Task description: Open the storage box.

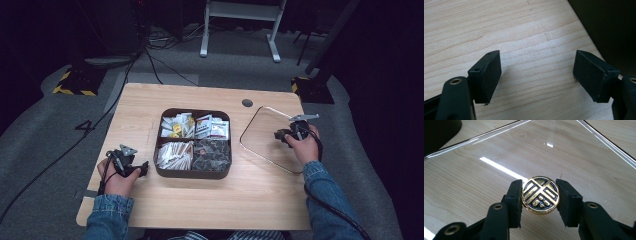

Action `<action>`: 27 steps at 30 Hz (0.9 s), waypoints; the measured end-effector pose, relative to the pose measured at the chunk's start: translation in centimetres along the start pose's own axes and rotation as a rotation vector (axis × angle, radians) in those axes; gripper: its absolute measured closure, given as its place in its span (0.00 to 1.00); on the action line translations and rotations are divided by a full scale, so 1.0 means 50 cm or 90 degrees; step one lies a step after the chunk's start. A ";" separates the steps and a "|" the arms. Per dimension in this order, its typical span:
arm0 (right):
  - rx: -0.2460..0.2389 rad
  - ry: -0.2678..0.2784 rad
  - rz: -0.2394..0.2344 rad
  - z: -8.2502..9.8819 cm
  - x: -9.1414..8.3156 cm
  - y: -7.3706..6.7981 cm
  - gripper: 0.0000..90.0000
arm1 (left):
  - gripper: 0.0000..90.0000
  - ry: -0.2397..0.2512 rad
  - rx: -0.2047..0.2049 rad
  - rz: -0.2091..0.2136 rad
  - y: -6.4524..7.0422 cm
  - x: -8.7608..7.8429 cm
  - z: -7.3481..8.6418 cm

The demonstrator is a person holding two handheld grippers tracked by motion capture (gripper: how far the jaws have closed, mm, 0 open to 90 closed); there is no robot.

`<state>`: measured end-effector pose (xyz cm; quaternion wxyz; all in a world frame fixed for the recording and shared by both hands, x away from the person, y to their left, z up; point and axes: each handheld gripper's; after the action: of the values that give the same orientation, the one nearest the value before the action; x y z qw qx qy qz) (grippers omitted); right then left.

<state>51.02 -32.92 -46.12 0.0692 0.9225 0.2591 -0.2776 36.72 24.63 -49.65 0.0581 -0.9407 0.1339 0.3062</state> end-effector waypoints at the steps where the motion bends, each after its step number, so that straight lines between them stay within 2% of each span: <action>1: 0.001 -0.005 0.002 0.006 0.004 0.000 0.65 | 0.26 -0.001 0.000 0.001 0.000 0.000 0.000; 12: 0.012 -0.017 0.002 0.026 0.018 0.001 0.65 | 0.25 0.000 -0.005 0.000 -0.001 0.001 0.000; 18: 0.006 -0.022 0.008 0.035 0.024 0.001 0.65 | 0.25 0.002 -0.007 0.000 -0.001 0.000 0.000; 25: 0.011 -0.015 0.007 0.038 0.024 0.001 0.64 | 0.25 0.002 -0.008 0.000 -0.002 0.000 0.000; 27: 0.022 0.006 0.004 0.038 0.023 0.002 0.57 | 0.25 0.002 -0.013 0.001 -0.001 -0.001 0.000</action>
<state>50.96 -33.01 -48.33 0.0526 0.9255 0.2518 -0.2779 36.69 24.69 -49.62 0.0481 -0.9416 0.1313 0.3062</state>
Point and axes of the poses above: each handheld gripper's, and its own axes: x roughly forward along the jaws, z roughly out of its underside, y roughly to its right, and after that the axes turned 13 degrees about y, right-handed
